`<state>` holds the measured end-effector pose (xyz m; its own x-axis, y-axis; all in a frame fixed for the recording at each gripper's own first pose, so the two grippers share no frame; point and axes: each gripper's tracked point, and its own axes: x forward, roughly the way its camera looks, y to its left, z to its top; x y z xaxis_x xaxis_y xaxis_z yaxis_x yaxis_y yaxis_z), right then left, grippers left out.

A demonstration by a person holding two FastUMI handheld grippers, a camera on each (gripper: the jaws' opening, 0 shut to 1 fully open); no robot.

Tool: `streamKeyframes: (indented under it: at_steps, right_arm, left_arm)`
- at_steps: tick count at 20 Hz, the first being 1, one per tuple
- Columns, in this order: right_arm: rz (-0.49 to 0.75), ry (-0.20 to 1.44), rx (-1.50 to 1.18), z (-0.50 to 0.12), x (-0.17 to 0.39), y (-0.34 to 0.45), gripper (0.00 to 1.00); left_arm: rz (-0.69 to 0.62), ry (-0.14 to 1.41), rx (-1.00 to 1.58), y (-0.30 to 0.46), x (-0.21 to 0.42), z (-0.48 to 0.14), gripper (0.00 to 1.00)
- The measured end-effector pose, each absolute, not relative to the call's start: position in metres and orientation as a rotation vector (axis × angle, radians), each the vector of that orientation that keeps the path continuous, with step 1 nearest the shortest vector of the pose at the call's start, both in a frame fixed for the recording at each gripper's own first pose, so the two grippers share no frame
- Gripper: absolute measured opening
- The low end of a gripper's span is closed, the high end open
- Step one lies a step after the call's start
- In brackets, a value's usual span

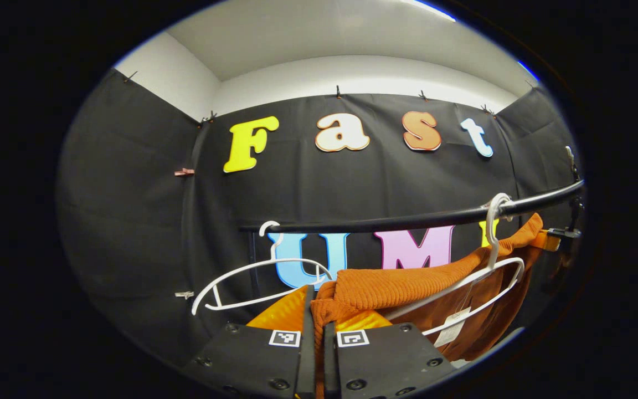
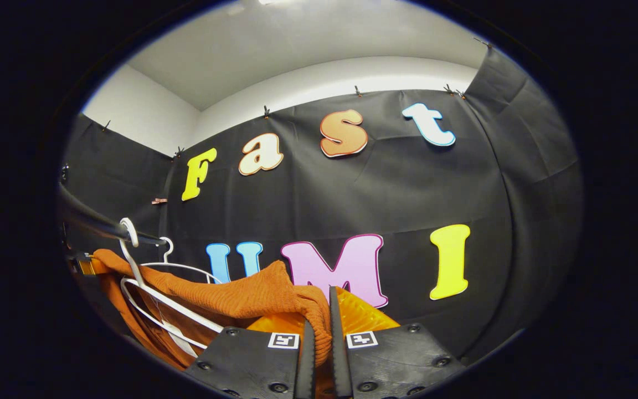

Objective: Grasp the clothes on the hanger with both hands and then place them into the laundry hamper below.

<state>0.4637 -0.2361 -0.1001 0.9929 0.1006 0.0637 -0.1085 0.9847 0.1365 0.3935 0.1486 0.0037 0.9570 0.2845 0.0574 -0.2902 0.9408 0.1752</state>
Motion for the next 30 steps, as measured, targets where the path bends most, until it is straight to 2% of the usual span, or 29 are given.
streamKeyframes:
  at_steps: [1,2,3,4,5,8,9,10,11,13,14,15,20,22,23,25,27,28,29,30]
  right_arm:
    - [0.115,-0.059,0.136,-0.097,0.468,-0.233,0.21]
    - [0.125,-0.059,0.134,-0.094,0.472,-0.229,0.12]
    - [0.135,-0.06,0.13,-0.093,0.476,-0.224,0.12]
    - [0.143,-0.057,0.119,-0.094,0.48,-0.221,0.16]
    - [0.15,-0.051,0.105,-0.096,0.484,-0.22,0.12]
    - [0.145,-0.001,0.045,-0.118,0.491,-0.221,0.21]
    - [0.146,0.028,0.029,-0.13,0.491,-0.221,0.17]
    - [0.143,0.055,0.023,-0.142,0.491,-0.221,0.21]
    - [0.146,0.059,0.045,-0.142,0.487,-0.226,0.17]
    - [0.142,0.049,0.098,-0.137,0.484,-0.236,0.17]
    - [0.151,0.06,0.1,-0.141,0.483,-0.236,0.12]
    - [0.171,0.075,0.11,-0.146,0.483,-0.233,0.17]
    - [0.239,0.063,0.211,-0.15,0.489,-0.229,0.17]
    - [0.275,0.05,0.283,-0.151,0.497,-0.231,0.16]
    - [0.305,0.032,0.317,-0.15,0.502,-0.232,0.2]
    - [0.342,0.031,0.362,-0.155,0.513,-0.232,0.17]
    - [0.345,0.071,0.27,-0.179,0.524,-0.231,0.16]
    - [0.352,0.118,0.233,-0.198,0.527,-0.229,0.12]
    - [0.355,0.163,0.224,-0.214,0.53,-0.225,0.16]
    - [0.36,0.188,0.23,-0.227,0.528,-0.221,0.16]
  left_arm:
    - [0.285,-0.03,0.208,0.155,0.399,0.008,0.1]
    - [0.283,-0.028,0.243,0.163,0.405,0.011,0.09]
    - [0.285,-0.014,0.264,0.171,0.411,0.007,0.08]
    - [0.276,0.01,0.268,0.177,0.418,0.001,0.1]
    - [0.261,0.033,0.259,0.181,0.424,-0.008,0.1]
    - [0.227,0.119,0.245,0.198,0.439,-0.047,0.1]
    - [0.219,0.153,0.245,0.202,0.441,-0.067,0.1]
    - [0.197,0.171,0.23,0.199,0.441,-0.08,0.1]
    - [0.171,0.153,0.198,0.194,0.44,-0.085,0.1]
    - [0.094,0.116,0.101,0.181,0.435,-0.085,0.1]
    - [0.065,0.133,0.09,0.18,0.434,-0.089,0.1]
    - [0.043,0.155,0.082,0.182,0.438,-0.096,0.11]
    - [-0.042,0.16,-0.011,0.185,0.452,-0.103,0.1]
    - [-0.137,0.195,-0.073,0.175,0.458,-0.112,0.1]
    - [-0.168,0.217,-0.117,0.173,0.461,-0.116,0.1]
    - [-0.176,0.241,-0.156,0.18,0.472,-0.118,0.1]
    - [-0.151,0.281,-0.106,0.19,0.49,-0.129,0.1]
    - [-0.134,0.311,-0.083,0.196,0.5,-0.138,0.1]
    - [-0.123,0.333,-0.074,0.199,0.505,-0.148,0.1]
    - [-0.114,0.345,-0.079,0.2,0.506,-0.157,0.1]
